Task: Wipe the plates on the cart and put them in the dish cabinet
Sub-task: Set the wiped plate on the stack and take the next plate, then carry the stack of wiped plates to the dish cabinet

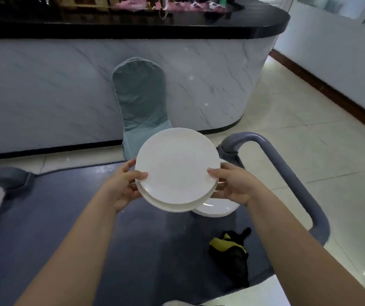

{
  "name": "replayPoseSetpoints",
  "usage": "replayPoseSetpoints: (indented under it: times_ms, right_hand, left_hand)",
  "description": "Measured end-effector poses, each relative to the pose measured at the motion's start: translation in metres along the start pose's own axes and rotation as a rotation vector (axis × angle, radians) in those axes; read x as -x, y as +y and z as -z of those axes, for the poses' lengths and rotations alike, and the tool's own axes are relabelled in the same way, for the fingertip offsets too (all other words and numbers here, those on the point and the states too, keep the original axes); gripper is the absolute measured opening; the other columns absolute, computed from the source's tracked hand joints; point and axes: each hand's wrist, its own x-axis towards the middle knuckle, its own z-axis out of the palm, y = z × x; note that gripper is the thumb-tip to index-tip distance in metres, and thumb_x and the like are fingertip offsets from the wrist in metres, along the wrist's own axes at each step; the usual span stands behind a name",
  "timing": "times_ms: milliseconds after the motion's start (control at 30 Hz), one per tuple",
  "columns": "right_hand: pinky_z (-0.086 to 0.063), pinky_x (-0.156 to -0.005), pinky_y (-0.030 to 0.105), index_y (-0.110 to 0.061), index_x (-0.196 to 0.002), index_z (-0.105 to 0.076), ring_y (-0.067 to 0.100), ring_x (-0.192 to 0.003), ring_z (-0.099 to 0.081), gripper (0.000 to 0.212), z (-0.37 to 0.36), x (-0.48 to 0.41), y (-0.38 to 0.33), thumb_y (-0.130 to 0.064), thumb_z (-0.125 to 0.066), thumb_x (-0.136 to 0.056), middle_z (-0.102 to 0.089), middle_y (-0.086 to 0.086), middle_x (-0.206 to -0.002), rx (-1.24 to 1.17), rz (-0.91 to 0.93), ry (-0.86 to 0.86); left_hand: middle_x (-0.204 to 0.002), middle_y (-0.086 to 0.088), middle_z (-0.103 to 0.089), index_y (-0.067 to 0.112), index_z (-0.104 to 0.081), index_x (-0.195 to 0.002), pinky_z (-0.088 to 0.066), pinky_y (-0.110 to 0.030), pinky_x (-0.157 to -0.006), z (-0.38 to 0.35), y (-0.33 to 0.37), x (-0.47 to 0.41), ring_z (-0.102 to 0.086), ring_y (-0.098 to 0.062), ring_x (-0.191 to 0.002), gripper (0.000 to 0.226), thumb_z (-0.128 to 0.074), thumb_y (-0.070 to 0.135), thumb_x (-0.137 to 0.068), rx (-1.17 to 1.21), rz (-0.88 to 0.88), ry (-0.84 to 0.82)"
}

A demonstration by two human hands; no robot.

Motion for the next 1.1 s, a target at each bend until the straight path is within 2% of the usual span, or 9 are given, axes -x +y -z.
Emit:
replayPoseSetpoints:
  times_ms: [133,300,467,633,767,833,900,1000,1100]
  right_hand:
    - [-0.06,-0.069,0.043,-0.012,-0.123,-0.052,0.03,-0.095,-0.068,0.033,-0.068,-0.017,0.011,-0.014,-0.064,-0.093,-0.065,0.013,-0.117,0.139,-0.018,-0.176]
    - [-0.058,-0.08,0.051,-0.011,-0.122,-0.05,0.026,-0.088,-0.07,0.032,-0.18,-0.023,0.043,-0.015,-0.063,-0.093,-0.067,0.009,-0.109,0.355,-0.04,-0.472]
    - [-0.06,-0.07,0.04,-0.011,-0.116,-0.054,0.026,-0.086,-0.07,0.025,-0.298,0.017,0.102,-0.012,-0.063,-0.092,-0.068,0.011,-0.111,0.511,-0.098,-0.769]
    - [-0.058,-0.06,0.036,-0.009,-0.118,-0.056,0.024,-0.079,-0.07,0.03,-0.391,0.094,0.179,-0.011,-0.066,-0.09,-0.07,0.01,-0.103,0.667,-0.144,-0.997]
    - [-0.06,-0.069,0.039,-0.009,-0.119,-0.058,0.026,-0.088,-0.07,0.029,-0.464,0.171,0.25,-0.012,-0.065,-0.091,-0.07,0.012,-0.109,0.789,-0.165,-1.17]
    - [-0.06,-0.065,0.037,-0.012,-0.113,-0.059,0.022,-0.081,-0.071,0.023,-0.502,0.217,0.291,-0.01,-0.064,-0.091,-0.072,0.01,-0.104,0.849,-0.143,-1.251]
    - [-0.057,-0.057,0.031,-0.014,-0.104,-0.06,0.016,-0.069,-0.071,0.015,-0.54,0.268,0.334,-0.008,-0.064,-0.09,-0.072,0.007,-0.095,0.895,-0.134,-1.328]
    - [-0.053,-0.049,0.026,-0.014,-0.098,-0.06,0.01,-0.057,-0.067,0.011,-0.593,0.348,0.396,-0.006,-0.063,-0.091,-0.068,0.005,-0.084,0.951,-0.128,-1.428]
    - [-0.049,-0.046,0.023,-0.006,-0.105,-0.062,0.013,-0.058,-0.066,0.013,-0.642,0.424,0.451,-0.007,-0.063,-0.091,-0.07,0.008,-0.083,1.001,-0.114,-1.502]
  left_hand:
    - [-0.116,-0.011,-0.067,0.023,-0.053,-0.134,-0.059,-0.037,-0.062,0.068,-0.011,0.052,-0.069,-0.026,-0.087,0.063,-0.062,-0.007,-0.08,0.15,-0.075,0.171]
    - [-0.12,-0.016,-0.066,0.007,-0.061,-0.123,-0.061,-0.036,-0.067,0.15,-0.043,0.149,-0.066,-0.027,-0.093,0.04,-0.059,-0.001,-0.085,0.243,-0.115,0.471]
    - [-0.094,-0.008,-0.072,0.006,-0.064,-0.111,-0.058,-0.029,-0.058,0.208,-0.105,0.265,-0.067,-0.022,-0.08,0.026,-0.057,-0.001,-0.086,0.499,-0.211,0.831]
    - [-0.103,-0.008,-0.068,0.006,-0.067,-0.116,-0.059,-0.035,-0.069,0.244,-0.175,0.391,-0.067,-0.024,-0.086,0.035,-0.065,0.004,-0.081,0.639,-0.301,1.021]
    - [-0.096,-0.007,-0.053,0.014,-0.073,-0.102,-0.057,-0.037,-0.073,0.27,-0.232,0.492,-0.04,-0.027,-0.092,0.03,-0.075,0.015,-0.072,0.734,-0.366,1.123]
    - [-0.084,-0.003,-0.05,0.017,-0.073,-0.092,-0.057,-0.033,-0.068,0.285,-0.261,0.541,-0.037,-0.025,-0.084,0.017,-0.072,0.015,-0.076,0.795,-0.408,1.167]
    - [-0.078,0.001,-0.054,0.017,-0.07,-0.103,-0.055,-0.03,-0.063,0.305,-0.291,0.593,-0.044,-0.018,-0.072,0.022,-0.066,0.014,-0.082,0.843,-0.428,1.211]
    - [-0.101,-0.003,-0.052,0.024,-0.066,-0.112,-0.049,-0.029,-0.068,0.341,-0.332,0.676,-0.051,-0.016,-0.085,0.036,-0.069,0.017,-0.077,0.876,-0.416,1.264]
    - [-0.102,-0.004,-0.051,0.029,-0.07,-0.11,-0.044,-0.035,-0.078,0.376,-0.364,0.757,-0.047,-0.019,-0.095,0.03,-0.062,0.013,-0.085,0.926,-0.452,1.343]
